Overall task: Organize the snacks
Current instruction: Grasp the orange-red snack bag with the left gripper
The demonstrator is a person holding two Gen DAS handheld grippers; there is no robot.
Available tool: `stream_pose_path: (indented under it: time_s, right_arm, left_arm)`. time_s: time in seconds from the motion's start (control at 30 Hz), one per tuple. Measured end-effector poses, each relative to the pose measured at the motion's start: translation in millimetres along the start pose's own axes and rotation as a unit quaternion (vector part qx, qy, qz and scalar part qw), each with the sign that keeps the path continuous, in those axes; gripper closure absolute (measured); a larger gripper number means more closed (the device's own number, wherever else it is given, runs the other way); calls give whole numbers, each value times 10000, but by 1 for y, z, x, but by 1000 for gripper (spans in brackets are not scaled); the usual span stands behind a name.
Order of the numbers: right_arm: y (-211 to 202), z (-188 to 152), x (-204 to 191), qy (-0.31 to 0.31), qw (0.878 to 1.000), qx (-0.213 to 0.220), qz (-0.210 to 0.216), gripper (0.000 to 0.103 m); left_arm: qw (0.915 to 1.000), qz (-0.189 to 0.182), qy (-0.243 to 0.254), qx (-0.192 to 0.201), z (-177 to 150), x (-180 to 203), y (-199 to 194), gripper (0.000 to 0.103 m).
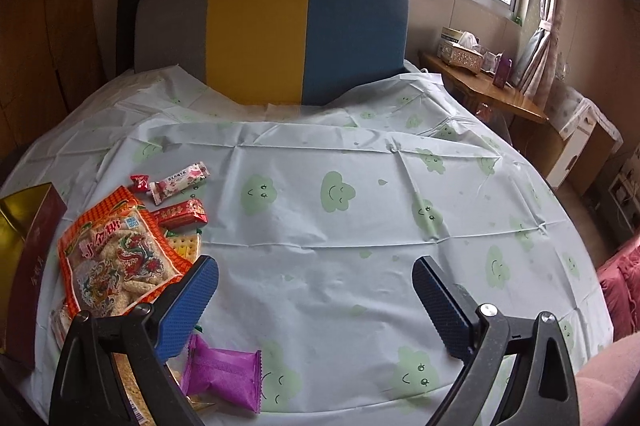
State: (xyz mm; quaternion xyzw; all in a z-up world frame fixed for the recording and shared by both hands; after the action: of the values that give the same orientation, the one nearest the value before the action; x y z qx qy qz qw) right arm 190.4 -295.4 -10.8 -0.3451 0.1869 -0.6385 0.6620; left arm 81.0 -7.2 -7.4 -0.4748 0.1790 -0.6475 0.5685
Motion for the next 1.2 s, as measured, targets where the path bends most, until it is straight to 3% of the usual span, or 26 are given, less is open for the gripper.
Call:
stream_pose_path:
  time_s: [0.07, 0.2, 0.33, 0.43, 0.53, 0.63, 0.7, 0.77, 0.8, 0.87, 0.97, 1.1, 1.2]
  right_arm:
    - [-2, 0, 0, 4, 10000, 31, 30, 4]
    - [-3, 2, -2, -34, 9999, 86, 71, 4]
    - [-3, 4, -3, -55, 9999, 92, 117, 4]
    - [-2, 4, -4, -57, 9998, 71, 159, 4]
    - [0, 3, -4, -50, 9998, 50, 186, 4]
    - [1, 3, -5, -72, 9997, 15, 217, 4]
    - [3, 3, -7, -115, 9997, -13, 218, 4]
    - [4, 3, -9, -148, 9997, -42, 207, 4]
    - [5, 2, -9, -162, 9996, -56, 205, 6]
    - [5, 2, -10, -179, 9996, -65, 198, 9]
    - [8, 1, -10, -170, 9995, -126, 253, 22]
    - [16, -1, -11, -166, 9986, -334, 371, 44]
    - [24, -5, -14, -242, 9974, -563, 392, 45]
  left_arm:
    - [9996, -143, -169, -197, 6, 4, 12, 71]
    - [9971, -354, -541, -405, 12, 11, 33, 71]
    - [9909, -327, -1137, -636, 19, 5, 59, 61]
    - [9884, -293, -1342, -646, 24, 1, 76, 59]
    - [9843, -290, -1600, -683, 25, -4, 87, 48]
    - [9825, -293, -1731, -625, 27, -7, 92, 49]
    - [9821, -278, -1777, -569, 29, -8, 93, 51]
    - [9827, -288, -1731, -588, 32, -6, 98, 65]
    - [9836, -213, -1699, -567, 33, -6, 100, 66]
    - [9836, -213, -1707, -538, 36, -7, 102, 91]
    - [9872, -290, -1524, -360, 38, -4, 94, 99]
    - [9933, -386, -1079, -141, 43, 9, 85, 102]
    - [9936, -475, -1004, -205, 44, 12, 91, 100]
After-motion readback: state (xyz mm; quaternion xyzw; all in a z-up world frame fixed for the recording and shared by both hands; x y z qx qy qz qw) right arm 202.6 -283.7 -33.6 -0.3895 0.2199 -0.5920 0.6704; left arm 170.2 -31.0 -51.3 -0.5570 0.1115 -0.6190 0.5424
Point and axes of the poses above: each gripper's, at about its wrist camera, not at the fingertips, and y roughly the way its jaws point, x to its right, z to its top, the point moved 1 cm from there along y, roughly the way its jaws point, and after that the axes turned 11 degrees about -y, right-handed, at the moved point
